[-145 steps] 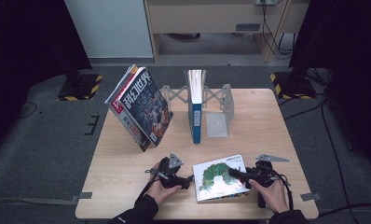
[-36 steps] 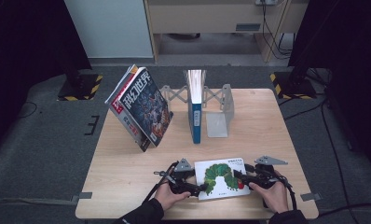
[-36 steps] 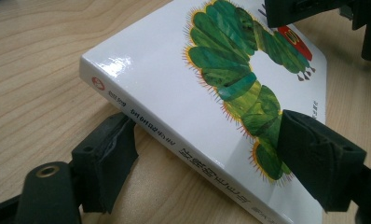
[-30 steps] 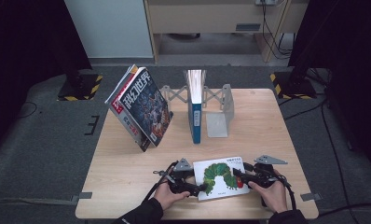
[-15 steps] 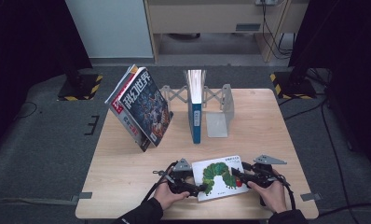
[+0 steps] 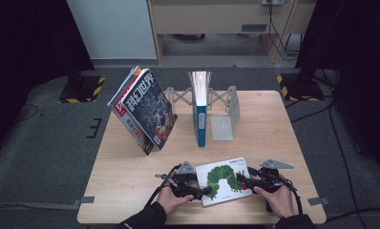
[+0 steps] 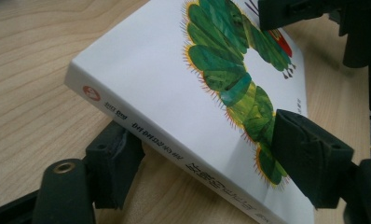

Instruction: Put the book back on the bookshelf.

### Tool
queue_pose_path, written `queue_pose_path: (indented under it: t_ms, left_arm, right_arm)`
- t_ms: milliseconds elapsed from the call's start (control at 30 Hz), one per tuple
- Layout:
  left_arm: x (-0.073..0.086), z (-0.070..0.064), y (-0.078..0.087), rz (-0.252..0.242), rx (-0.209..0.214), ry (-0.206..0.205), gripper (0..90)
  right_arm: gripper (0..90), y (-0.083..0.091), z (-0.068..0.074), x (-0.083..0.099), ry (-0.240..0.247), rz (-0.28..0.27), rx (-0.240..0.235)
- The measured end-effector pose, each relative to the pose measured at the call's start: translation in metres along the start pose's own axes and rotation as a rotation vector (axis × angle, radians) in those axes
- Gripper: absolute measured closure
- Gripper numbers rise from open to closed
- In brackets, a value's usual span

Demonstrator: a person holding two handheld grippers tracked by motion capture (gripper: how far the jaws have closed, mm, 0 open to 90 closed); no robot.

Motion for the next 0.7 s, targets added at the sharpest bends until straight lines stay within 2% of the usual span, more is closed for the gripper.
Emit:
queue_pose_path:
  t_ms: [33, 200, 267, 367, 533, 700]
  left_arm:
    - [-0.001, 0.0, 0.0, -0.004, 0.008, 0.002, 29.5]
    - [-0.001, -0.001, 0.0, -0.009, 0.02, 0.006, 30.7]
    - [-0.001, -0.001, 0.0, -0.009, 0.02, 0.01, 30.9]
    - [-0.001, -0.001, 0.001, -0.014, 0.023, 0.023, 32.9]
    - [-0.004, -0.001, 0.004, -0.024, 0.017, 0.023, 37.4]
    - [-0.009, 0.0, 0.01, -0.065, 0.012, 0.008, 45.6]
  right_arm:
    - [42.6, 0.001, 0.0, -0.002, 0.014, -0.025, -0.003]
    - [41.8, 0.001, 0.001, -0.003, 0.02, -0.035, -0.009]
    - [40.3, 0.001, 0.0, -0.002, 0.023, -0.027, -0.014]
    - [38.3, 0.002, 0.0, 0.003, -0.011, 0.007, -0.036]
    - [38.4, 0.003, 0.001, 0.002, -0.011, 0.005, -0.043]
    - [40.0, 0.002, 0.0, -0.006, 0.017, -0.047, -0.03]
Point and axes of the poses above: each handheld gripper's, and its own axes: y roughly backward along the jaws, x roughly out of its underside, z roughly to its left, the point moved 2 cm from there along -y, roughly forward along the jaws, and after that the axes turned 1 degree about x, right-handed, at the moved point
